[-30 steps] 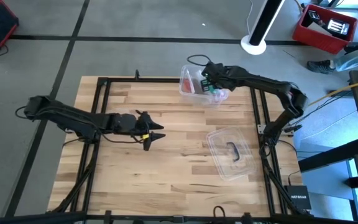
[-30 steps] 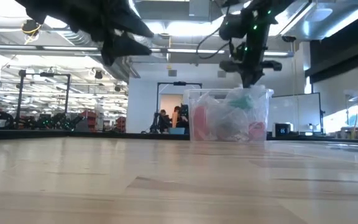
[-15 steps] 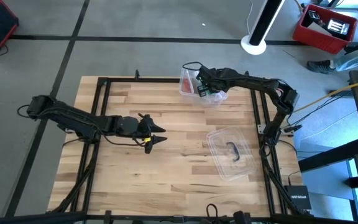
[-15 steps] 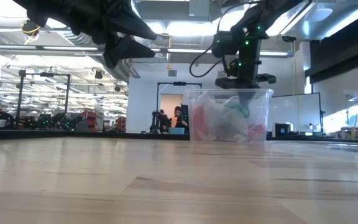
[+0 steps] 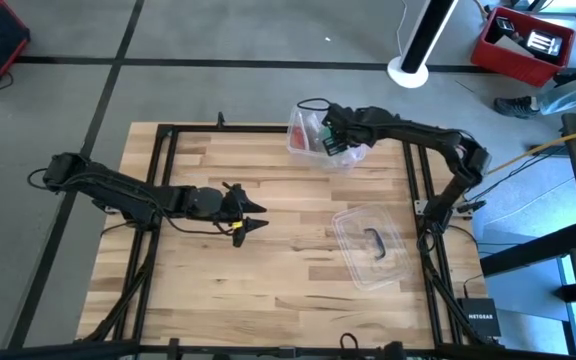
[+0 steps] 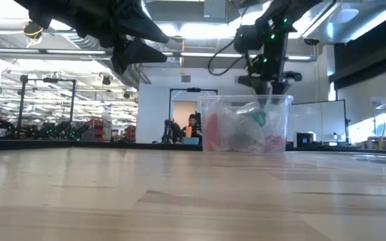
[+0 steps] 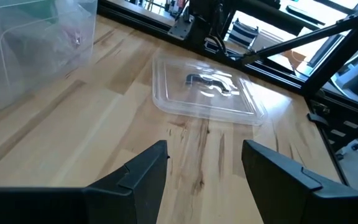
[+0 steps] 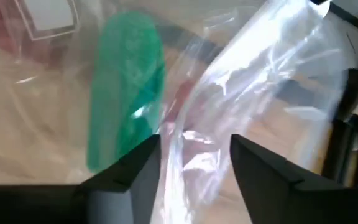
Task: Roll bandage
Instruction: Put the zip lock bag into the transparent bin, then close the transparent bin
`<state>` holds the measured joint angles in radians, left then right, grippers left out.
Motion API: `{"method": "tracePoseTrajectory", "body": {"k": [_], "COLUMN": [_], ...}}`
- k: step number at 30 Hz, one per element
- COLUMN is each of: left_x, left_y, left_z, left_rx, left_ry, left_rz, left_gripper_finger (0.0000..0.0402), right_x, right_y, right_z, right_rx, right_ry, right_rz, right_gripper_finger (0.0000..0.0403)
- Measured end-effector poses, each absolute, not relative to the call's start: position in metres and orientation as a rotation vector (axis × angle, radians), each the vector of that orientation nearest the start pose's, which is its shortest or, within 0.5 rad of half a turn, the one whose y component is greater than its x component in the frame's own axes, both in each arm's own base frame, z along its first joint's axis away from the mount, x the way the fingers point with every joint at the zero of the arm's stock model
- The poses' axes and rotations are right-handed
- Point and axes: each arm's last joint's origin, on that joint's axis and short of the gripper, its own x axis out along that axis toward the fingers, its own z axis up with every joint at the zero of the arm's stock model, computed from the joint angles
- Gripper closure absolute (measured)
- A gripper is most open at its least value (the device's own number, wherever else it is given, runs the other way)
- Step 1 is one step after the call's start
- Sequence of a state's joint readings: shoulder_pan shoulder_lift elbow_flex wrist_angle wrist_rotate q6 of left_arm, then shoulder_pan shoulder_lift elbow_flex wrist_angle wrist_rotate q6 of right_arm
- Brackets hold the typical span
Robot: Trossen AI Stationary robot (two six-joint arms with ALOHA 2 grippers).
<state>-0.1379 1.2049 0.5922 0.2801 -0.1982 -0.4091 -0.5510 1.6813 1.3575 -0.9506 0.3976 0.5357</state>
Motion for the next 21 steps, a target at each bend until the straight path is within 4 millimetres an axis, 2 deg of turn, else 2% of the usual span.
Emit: {"method": "tracePoseTrajectory", "body": {"k": [5, 14, 18, 21], "left_x": [0.25, 0.25, 0.25, 0.25], "left_y": [-0.029, -0.029, -0.028, -0.028], "left_z": [0.227, 0.227, 0.227, 0.227], "left_rx": [-0.352, -0.349, -0.344, -0.338], "left_ry": [0.31, 0.31, 0.307, 0.304], "left_rz": [0.126, 0.125, 0.14, 0.15], "left_gripper_finger": [0.0203, 0.0203, 0.0203, 0.0203], "right_x": [0.26, 0.233, 0.223, 0.221], "right_y": [-0.173, -0.156, -0.128, -0.091], "right_z": [0.276, 0.317, 0.336, 0.348], "right_rx": [0.502, 0.46, 0.456, 0.427], "right_ry": [1.043, 0.948, 0.937, 0.947], "right_rz": [-1.136, -1.086, -0.931, -0.741], "right_gripper_finger": [0.0182, 0.0178, 0.0178, 0.0178]}}
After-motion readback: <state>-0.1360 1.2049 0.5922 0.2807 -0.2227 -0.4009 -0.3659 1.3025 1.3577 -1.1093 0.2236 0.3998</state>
